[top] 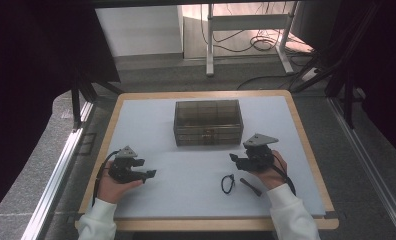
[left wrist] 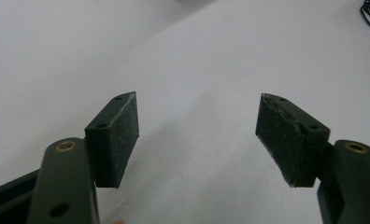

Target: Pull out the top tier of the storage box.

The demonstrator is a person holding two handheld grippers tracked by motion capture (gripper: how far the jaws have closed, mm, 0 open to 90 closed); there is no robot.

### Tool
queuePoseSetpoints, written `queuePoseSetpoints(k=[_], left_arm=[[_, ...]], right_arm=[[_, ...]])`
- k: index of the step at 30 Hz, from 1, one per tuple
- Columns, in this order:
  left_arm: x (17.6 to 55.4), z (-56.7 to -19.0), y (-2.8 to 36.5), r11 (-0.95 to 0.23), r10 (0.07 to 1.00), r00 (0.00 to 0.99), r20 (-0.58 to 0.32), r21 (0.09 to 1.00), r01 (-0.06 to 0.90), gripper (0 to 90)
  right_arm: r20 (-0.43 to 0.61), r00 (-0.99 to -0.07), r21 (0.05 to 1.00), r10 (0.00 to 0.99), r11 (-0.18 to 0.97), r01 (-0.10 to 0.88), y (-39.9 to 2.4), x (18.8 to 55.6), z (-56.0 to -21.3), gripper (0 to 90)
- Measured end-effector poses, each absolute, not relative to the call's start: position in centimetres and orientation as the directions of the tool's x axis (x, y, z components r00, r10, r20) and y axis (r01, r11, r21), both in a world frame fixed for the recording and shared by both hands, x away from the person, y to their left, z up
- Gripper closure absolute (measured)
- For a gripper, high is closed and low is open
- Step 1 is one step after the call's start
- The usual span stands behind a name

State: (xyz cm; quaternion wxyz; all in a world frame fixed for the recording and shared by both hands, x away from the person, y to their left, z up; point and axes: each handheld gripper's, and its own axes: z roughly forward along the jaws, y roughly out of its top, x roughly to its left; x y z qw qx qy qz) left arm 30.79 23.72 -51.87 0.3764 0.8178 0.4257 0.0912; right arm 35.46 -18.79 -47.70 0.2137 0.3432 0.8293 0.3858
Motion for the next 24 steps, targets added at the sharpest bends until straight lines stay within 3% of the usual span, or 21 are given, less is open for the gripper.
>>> queuePoseSetpoints(k=[24], left_arm=[[30.7, -51.8, 23.7, -0.354, 0.766, 0.620, -0.166, 0.697, 0.623, 30.7]], right_arm=[[-0.249, -0.655, 0.774, 0.713, 0.553, 0.308, -17.4, 35.5, -45.3, 38.8]])
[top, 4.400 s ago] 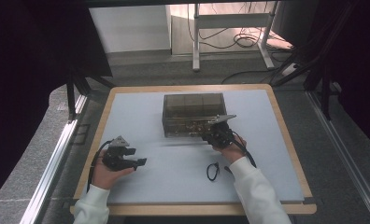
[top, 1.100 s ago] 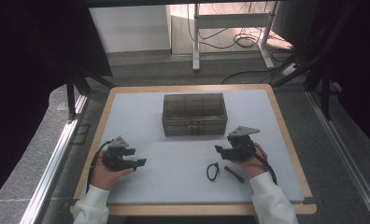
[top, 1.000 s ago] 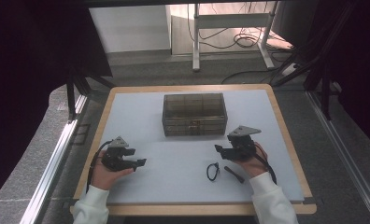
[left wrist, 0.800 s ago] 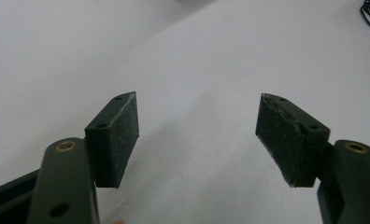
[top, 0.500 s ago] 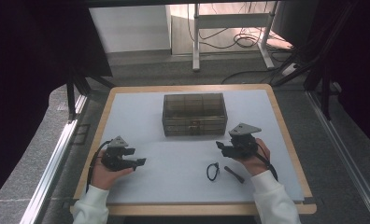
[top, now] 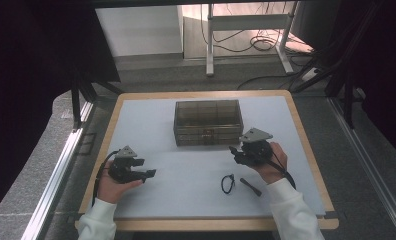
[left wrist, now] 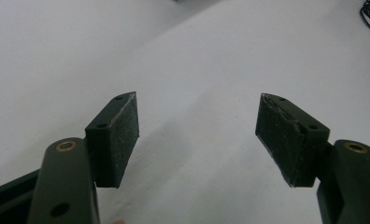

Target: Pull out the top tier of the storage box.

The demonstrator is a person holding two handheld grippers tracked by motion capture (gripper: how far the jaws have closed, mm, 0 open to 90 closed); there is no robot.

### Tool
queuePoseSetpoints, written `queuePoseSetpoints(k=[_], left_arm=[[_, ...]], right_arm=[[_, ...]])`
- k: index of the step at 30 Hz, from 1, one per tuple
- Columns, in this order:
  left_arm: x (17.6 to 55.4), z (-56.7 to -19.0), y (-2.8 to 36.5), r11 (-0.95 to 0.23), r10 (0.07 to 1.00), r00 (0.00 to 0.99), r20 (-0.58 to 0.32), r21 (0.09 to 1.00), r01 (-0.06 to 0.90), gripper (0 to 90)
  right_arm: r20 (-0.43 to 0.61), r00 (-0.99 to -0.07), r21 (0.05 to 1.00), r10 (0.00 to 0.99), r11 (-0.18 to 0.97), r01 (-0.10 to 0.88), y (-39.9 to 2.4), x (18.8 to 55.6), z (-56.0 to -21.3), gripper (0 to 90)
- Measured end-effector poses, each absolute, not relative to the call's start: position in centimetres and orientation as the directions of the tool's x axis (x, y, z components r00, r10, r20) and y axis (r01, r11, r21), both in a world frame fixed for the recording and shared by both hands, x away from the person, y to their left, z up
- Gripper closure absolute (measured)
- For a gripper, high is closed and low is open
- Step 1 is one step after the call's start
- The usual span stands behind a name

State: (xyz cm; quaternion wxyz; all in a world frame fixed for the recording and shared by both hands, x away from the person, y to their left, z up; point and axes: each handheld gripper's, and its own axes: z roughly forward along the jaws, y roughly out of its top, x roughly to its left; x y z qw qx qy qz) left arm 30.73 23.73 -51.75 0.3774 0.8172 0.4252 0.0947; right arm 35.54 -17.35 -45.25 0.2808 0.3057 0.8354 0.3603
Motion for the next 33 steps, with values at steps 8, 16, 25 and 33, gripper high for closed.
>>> queuePoseSetpoints(k=[8, 16, 25, 33], left_arm=[[30.7, -51.8, 23.7, -0.354, 0.766, 0.621, -0.167, 0.697, 0.624, 30.7], [30.8, -51.8, 23.7, -0.355, 0.766, 0.621, -0.167, 0.695, 0.625, 30.6], [30.8, -51.8, 23.6, -0.356, 0.765, 0.622, -0.168, 0.694, 0.625, 30.6], [30.8, -51.9, 23.5, -0.358, 0.763, 0.623, -0.171, 0.691, 0.628, 30.5]], right_arm=[[-0.284, -0.648, 0.772, 0.706, 0.570, 0.282, -16.8, 35.6, -44.8, 39.8], [-0.318, -0.638, 0.763, 0.701, 0.589, 0.266, -16.4, 35.6, -44.7, 40.4], [-0.385, -0.619, 0.737, 0.684, 0.632, 0.240, -15.7, 35.5, -44.8, 40.8], [-0.466, -0.599, 0.701, 0.651, 0.685, 0.199, -14.7, 35.4, -45.2, 41.2]])
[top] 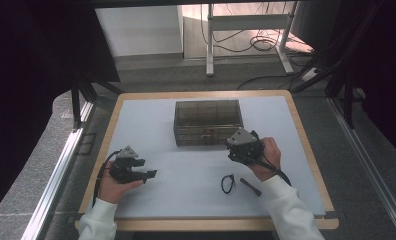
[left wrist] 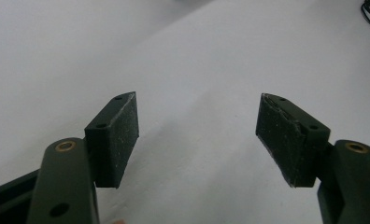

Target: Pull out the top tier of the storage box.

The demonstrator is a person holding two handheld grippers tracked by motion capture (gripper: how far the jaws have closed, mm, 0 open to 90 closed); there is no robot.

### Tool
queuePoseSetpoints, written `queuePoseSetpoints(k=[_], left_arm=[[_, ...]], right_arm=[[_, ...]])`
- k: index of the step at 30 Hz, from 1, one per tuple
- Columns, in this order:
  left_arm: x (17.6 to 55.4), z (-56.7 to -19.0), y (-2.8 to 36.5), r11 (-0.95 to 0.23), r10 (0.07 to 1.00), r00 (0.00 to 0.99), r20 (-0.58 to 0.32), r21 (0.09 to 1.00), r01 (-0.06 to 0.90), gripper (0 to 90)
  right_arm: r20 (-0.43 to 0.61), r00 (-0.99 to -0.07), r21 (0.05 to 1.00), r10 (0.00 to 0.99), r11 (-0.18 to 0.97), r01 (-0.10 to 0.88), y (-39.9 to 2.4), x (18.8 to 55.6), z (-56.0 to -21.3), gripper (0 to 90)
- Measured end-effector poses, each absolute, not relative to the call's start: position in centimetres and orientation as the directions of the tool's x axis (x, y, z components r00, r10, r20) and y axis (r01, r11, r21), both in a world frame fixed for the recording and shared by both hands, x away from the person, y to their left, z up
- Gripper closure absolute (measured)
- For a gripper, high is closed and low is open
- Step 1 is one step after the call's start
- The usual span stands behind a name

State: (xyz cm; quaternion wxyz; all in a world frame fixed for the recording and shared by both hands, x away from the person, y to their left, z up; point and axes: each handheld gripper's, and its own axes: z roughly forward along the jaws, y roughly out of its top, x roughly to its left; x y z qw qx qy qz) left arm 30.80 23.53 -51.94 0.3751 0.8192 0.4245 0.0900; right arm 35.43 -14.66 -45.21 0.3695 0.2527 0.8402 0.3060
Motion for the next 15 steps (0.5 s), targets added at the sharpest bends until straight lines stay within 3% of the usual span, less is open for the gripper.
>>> queuePoseSetpoints(k=[15], left_arm=[[30.9, -52.0, 23.6, -0.356, 0.764, 0.621, -0.173, 0.690, 0.630, 30.5]], right_arm=[[-0.539, -0.582, 0.654, 0.609, 0.738, 0.166, -13.4, 35.5, -46.0, 42.1]])
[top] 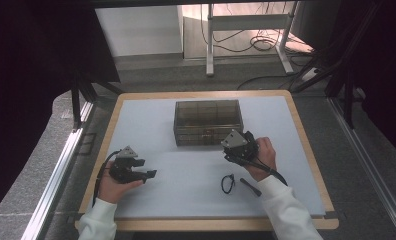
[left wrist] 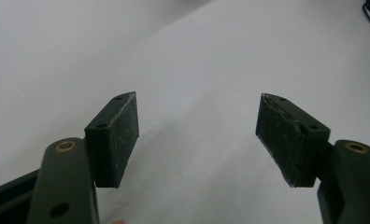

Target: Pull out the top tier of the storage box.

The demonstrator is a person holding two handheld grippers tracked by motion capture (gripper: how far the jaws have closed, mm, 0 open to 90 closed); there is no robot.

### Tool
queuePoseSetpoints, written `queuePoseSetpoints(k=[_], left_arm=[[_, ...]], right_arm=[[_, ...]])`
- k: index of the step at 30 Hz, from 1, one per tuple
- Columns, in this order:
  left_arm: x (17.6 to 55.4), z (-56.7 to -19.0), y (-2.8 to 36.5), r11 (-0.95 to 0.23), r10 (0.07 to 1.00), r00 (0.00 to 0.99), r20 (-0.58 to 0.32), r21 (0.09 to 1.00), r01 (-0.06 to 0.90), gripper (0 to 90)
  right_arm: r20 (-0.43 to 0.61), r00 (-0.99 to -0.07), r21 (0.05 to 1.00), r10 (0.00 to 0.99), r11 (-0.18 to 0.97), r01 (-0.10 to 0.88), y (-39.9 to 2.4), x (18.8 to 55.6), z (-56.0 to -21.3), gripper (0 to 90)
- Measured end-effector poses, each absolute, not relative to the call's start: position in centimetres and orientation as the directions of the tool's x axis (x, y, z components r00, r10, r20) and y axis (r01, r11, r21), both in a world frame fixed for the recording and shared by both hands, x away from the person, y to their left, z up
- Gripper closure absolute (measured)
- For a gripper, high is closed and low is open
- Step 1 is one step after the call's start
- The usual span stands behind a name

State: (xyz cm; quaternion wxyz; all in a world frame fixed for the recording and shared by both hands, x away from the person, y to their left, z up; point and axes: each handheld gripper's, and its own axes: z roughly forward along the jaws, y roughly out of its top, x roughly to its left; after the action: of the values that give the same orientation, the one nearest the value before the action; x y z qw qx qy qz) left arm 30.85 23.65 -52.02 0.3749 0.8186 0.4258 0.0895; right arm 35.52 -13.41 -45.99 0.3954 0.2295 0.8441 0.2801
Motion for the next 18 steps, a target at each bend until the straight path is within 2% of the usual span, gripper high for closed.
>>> queuePoseSetpoints(k=[18], left_arm=[[30.83, -51.99, 23.71, -0.356, 0.765, 0.621, -0.172, 0.691, 0.630, 30.5]], right_arm=[[-0.581, -0.566, 0.628, 0.585, 0.764, 0.145, -12.77, 35.48, -46.42, 42.9]])
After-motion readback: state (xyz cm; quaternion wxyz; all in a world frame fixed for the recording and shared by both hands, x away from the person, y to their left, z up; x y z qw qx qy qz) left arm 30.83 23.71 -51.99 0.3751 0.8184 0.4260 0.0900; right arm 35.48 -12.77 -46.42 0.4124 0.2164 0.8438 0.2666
